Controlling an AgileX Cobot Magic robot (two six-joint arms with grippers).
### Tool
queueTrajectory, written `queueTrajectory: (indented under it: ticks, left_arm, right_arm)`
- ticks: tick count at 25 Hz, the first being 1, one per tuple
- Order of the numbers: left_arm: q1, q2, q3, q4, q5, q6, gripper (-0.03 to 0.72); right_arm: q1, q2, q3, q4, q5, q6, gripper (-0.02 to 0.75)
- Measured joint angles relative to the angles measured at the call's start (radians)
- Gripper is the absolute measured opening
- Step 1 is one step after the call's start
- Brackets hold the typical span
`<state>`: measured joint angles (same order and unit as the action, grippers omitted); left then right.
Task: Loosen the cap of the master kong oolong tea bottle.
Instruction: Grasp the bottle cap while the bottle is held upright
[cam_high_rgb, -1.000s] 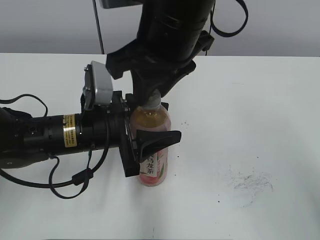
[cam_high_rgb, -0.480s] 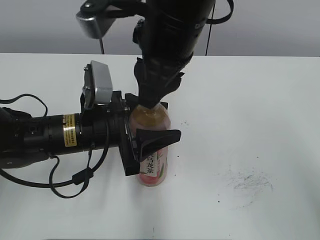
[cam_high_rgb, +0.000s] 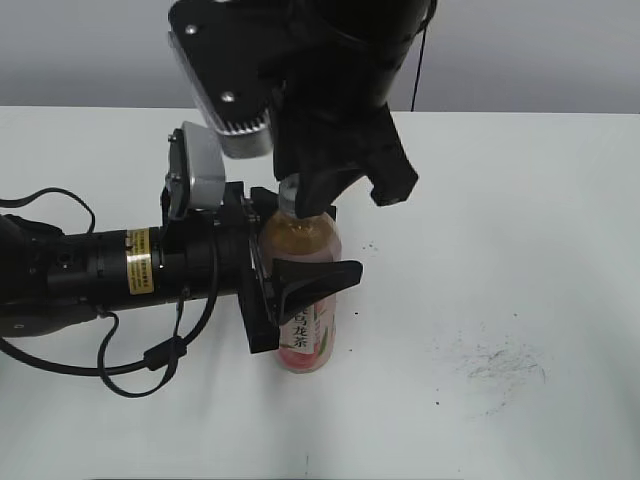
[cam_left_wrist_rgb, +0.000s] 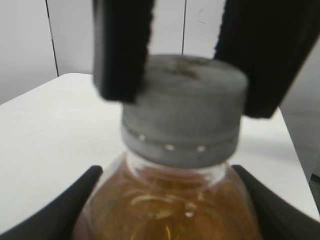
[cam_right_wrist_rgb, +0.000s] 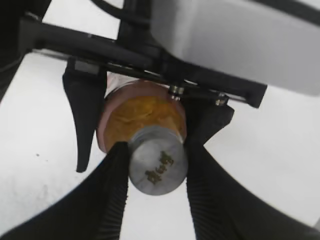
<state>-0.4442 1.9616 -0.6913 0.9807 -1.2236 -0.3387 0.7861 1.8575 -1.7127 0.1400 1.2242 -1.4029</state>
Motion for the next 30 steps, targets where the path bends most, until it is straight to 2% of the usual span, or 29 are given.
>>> queueTrajectory:
  ticks: [8,12,15,20,22,30]
  left_arm:
    - [0.000,0.000,0.000,0.004,-0.001,0.002,0.446]
    - [0.000,0.000,0.000,0.004,-0.001,0.002,0.446]
    - [0.000,0.000,0.000,0.005,-0.001,0.002,0.446]
    - [0.000,0.000,0.000,0.005,-0.002,0.002,0.446]
    - [0.000,0.000,0.000,0.005,-0.002,0.002,0.446]
    - [0.000,0.000,0.000,0.005,-0.002,0.002,0.446]
  right_arm:
    - [0.000,0.000,0.000,0.003,0.000,-0.638,0.272]
    - [0.000,0.000,-0.001,0.004,0.000,-0.713,0.272]
    - [0.000,0.000,-0.001,0.004,0.000,-0.561,0.284]
    - [0.000,0.000,-0.001,0.004,-0.001,-0.075,0.510]
    - [0.000,0.000,-0.004,0.004,-0.001,0.131,0.551]
    - [0.000,0.000,-0.020,0.011,-0.001,0.890,0.559]
